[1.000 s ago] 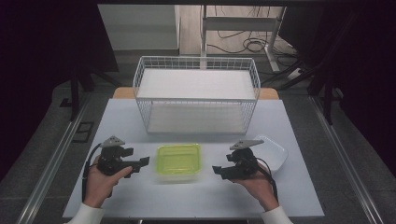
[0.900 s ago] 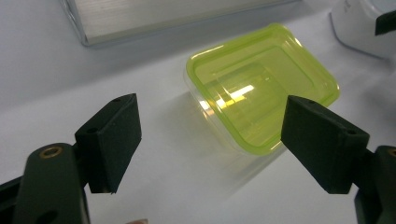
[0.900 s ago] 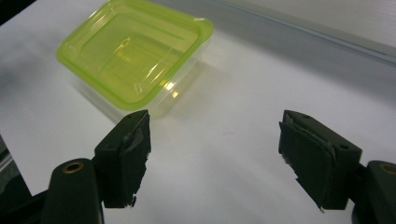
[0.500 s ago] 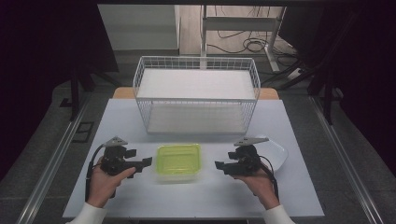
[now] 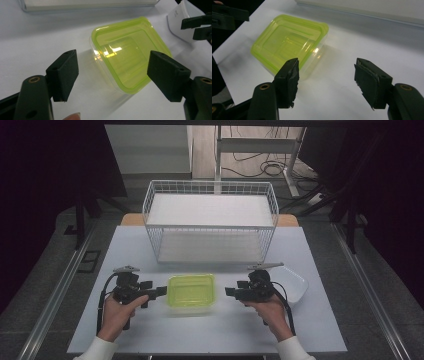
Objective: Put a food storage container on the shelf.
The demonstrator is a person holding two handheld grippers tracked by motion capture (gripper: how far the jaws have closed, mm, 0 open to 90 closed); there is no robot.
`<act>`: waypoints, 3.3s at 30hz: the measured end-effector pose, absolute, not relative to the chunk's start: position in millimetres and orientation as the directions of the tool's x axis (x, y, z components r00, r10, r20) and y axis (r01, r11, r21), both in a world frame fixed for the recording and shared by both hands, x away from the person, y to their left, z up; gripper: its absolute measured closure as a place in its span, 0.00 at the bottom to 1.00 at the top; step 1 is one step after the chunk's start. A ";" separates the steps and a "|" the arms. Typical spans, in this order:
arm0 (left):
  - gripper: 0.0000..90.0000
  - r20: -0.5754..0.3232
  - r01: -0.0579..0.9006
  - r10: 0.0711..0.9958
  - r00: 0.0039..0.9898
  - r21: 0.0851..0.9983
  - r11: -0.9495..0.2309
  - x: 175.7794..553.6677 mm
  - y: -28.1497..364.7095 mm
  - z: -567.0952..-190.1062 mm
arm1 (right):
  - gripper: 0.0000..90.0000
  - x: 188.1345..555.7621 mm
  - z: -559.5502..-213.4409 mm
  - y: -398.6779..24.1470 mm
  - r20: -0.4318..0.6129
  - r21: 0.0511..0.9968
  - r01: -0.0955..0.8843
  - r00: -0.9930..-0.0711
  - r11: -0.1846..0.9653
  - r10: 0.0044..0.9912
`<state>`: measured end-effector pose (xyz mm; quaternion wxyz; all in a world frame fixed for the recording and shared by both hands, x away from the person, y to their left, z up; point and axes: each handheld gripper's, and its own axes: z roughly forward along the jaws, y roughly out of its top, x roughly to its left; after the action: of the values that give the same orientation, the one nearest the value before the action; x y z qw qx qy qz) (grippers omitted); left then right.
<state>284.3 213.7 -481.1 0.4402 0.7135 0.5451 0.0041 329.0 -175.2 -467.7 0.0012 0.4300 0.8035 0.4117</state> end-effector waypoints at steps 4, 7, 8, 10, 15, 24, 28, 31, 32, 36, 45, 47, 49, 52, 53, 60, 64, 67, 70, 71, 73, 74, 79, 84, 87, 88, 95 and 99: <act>0.31 -0.517 0.802 0.762 0.390 0.597 -0.005 294.1 214.8 -489.7 | 0.43 336.5 -474.2 -164.9 0.382 0.641 0.712 -0.619 0.287 0.686; 0.33 -0.534 0.812 0.755 0.381 0.584 0.004 297.1 214.6 -492.2 | 0.43 339.8 -476.8 -158.1 0.413 0.632 0.725 -0.614 0.274 0.673; 0.34 -0.546 0.821 0.751 0.372 0.571 0.009 299.5 214.8 -494.4 | 0.44 340.8 -477.2 -155.9 0.424 0.630 0.729 -0.611 0.267 0.669; 0.35 -0.552 0.826 0.750 0.364 0.563 0.014 300.2 214.9 -495.7 | 0.44 341.9 -477.8 -154.0 0.425 0.630 0.730 -0.610 0.266 0.669; 0.41 -0.599 0.857 0.729 0.332 0.514 0.033 304.1 214.5 -505.7 | 0.48 349.8 -485.9 -142.4 0.452 0.607 0.753 -0.590 0.255 0.669; 0.54 -0.642 0.881 0.703 0.306 0.471 0.047 311.2 210.2 -516.6 | 0.55 356.9 -496.3 -136.7 0.506 0.575 0.789 -0.552 0.218 0.663; 0.59 -0.654 0.885 0.692 0.306 0.463 0.046 310.1 210.2 -516.5 | 0.60 356.4 -503.0 -132.8 0.538 0.553 0.806 -0.539 0.211 0.648; 0.62 -0.670 0.889 0.679 0.301 0.454 0.054 309.9 209.7 -518.2 | 0.63 356.9 -506.6 -132.4 0.554 0.547 0.813 -0.532 0.202 0.641; 0.62 -0.682 0.893 0.669 0.297 0.447 0.059 310.2 209.7 -519.2 | 0.64 357.0 -508.2 -132.0 0.560 0.542 0.816 -0.529 0.202 0.638; 0.74 -0.713 0.905 0.637 0.294 0.422 0.055 310.8 209.2 -524.2 | 0.77 356.7 -512.7 -129.6 0.590 0.519 0.829 -0.523 0.208 0.616; 0.87 -0.721 0.896 0.633 0.281 0.433 0.095 304.6 207.8 -520.3 | 0.87 351.0 -509.8 -137.3 0.653 0.496 0.859 -0.463 0.123 0.599; 0.88 -0.704 0.884 0.643 0.302 0.459 0.088 301.0 205.8 -517.0 | 0.88 348.9 -506.4 -138.3 0.641 0.511 0.849 -0.479 0.132 0.600; 0.88 -0.688 0.871 0.651 0.320 0.485 0.084 298.4 204.5 -514.2 | 0.88 347.6 -504.9 -139.4 0.641 0.513 0.848 -0.483 0.136 0.596; 0.88 -0.680 0.858 0.651 0.338 0.507 0.084 296.0 203.8 -510.5 | 0.88 347.0 -503.0 -140.4 0.638 0.523 0.841 -0.493 0.136 0.591; 0.88 -0.675 0.851 0.649 0.351 0.519 0.080 294.9 203.7 -507.8 | 0.88 346.4 -499.4 -142.2 0.634 0.543 0.828 -0.512 0.137 0.580; 0.88 -0.617 0.801 0.663 0.423 0.597 0.044 288.7 201.1 -494.5 | 0.89 342.7 -491.5 -144.7 0.601 0.596 0.789 -0.562 0.149 0.568; 0.88 -0.602 0.778 0.658 0.451 0.626 0.040 285.5 201.9 -489.8 | 0.89 338.8 -485.0 -144.3 0.565 0.634 0.756 -0.598 0.165 0.568; 0.88 -0.572 0.741 0.658 0.491 0.671 0.031 280.8 202.4 -479.6 | 0.88 334.9 -474.4 -144.9 0.527 0.678 0.714 -0.638 0.175 0.561; 0.88 -0.550 0.717 0.662 0.510 0.697 0.026 277.9 201.9 -472.6 | 0.88 332.7 -468.9 -145.4 0.513 0.698 0.694 -0.656 0.175 0.554; 0.88 -0.533 0.703 0.666 0.521 0.711 0.019 275.8 201.2 -468.4 | 0.88 331.7 -466.6 -145.7 0.507 0.707 0.685 -0.664 0.175 0.550; 0.88 -0.505 0.675 0.671 0.543 0.738 0.009 271.3 199.6 -460.7 | 0.88 328.3 -459.2 -146.9 0.477 0.737 0.651 -0.691 0.181 0.544; 0.88 -0.505 0.675 0.671 0.543 0.738 0.009 271.3 199.6 -460.7 | 0.88 328.3 -459.2 -146.9 0.477 0.737 0.651 -0.691 0.181 0.544; 0.88 -0.472 0.642 0.673 0.570 0.767 -0.005 264.8 197.7 -448.7 | 0.88 322.4 -449.4 -149.1 0.445 0.768 0.614 -0.717 0.183 0.537; 0.88 -0.443 0.612 0.674 0.591 0.791 -0.016 260.2 196.8 -438.5 | 0.88 315.7 -438.9 -150.2 0.398 0.806 0.563 -0.745 0.185 0.535; 0.88 -0.438 0.602 0.670 0.599 0.799 -0.016 258.6 196.3 -434.5 | 0.88 313.1 -432.2 -151.2 0.366 0.826 0.530 -0.762 0.190 0.534; 0.88 -0.438 0.600 0.669 0.600 0.800 -0.015 258.0 196.1 -432.7 | 0.88 312.3 -430.6 -151.3 0.359 0.831 0.523 -0.765 0.191 0.535; 0.88 -0.437 0.597 0.670 0.600 0.802 -0.011 258.5 196.1 -431.4 | 0.88 310.8 -426.4 -150.9 0.337 0.841 0.504 -0.773 0.198 0.537; 0.88 -0.438 0.600 0.670 0.599 0.800 -0.013 259.9 195.3 -433.1 | 0.88 312.4 -429.1 -151.8 0.342 0.838 0.509 -0.770 0.197 0.539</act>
<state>259.9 195.3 -433.1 0.5422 0.7110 0.4466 0.0323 312.4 -151.8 -429.1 0.0138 0.3389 0.7734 0.5356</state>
